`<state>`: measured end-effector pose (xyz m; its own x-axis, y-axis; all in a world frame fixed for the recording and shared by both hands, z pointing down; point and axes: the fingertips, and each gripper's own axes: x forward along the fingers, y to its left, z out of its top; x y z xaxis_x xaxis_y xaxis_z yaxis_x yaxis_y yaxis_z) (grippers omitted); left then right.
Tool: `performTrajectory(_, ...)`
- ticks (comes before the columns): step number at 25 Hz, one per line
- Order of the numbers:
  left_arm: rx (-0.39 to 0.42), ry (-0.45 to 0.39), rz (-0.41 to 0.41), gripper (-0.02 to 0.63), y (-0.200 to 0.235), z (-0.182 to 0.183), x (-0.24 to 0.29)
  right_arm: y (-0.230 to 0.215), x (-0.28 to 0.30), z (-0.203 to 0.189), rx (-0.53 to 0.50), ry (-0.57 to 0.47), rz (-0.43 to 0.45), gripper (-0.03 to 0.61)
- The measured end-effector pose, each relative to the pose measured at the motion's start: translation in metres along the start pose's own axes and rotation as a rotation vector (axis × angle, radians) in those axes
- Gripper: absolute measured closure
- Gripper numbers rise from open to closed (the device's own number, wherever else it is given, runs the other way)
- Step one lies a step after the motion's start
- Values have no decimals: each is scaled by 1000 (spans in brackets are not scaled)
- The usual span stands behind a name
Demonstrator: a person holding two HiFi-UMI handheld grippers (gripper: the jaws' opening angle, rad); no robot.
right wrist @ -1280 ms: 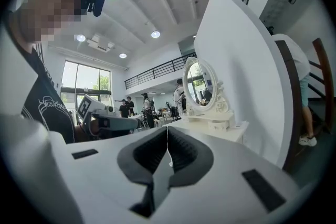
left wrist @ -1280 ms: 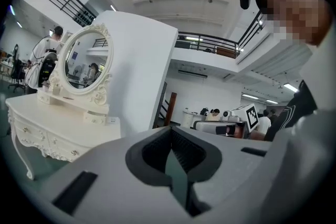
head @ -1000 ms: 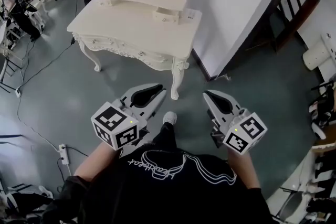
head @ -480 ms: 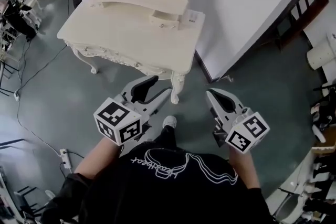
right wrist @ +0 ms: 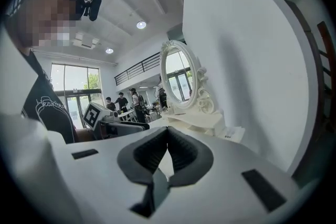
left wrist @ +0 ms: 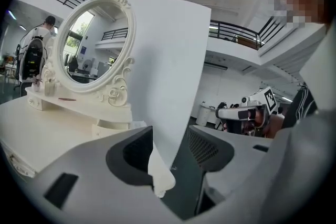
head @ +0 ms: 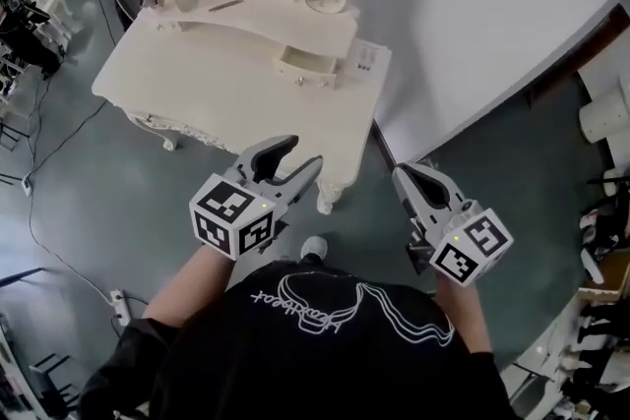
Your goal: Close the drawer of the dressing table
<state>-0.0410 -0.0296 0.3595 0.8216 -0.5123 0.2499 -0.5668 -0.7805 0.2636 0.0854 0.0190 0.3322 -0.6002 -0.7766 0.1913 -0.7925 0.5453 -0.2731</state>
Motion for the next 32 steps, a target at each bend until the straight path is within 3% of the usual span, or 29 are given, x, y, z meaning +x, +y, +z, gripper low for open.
performTrajectory(6,-24,41,54,408,43,-4,37,-32,22,5,19,18,-13,574)
performTrajectory(21,-49,154,253,409,124,-34,100,-107,88,14,45,58,103,574)
performTrajectory(32,-81,222,342,410,183,-61,134,-147,141,15,44,144,152,574)
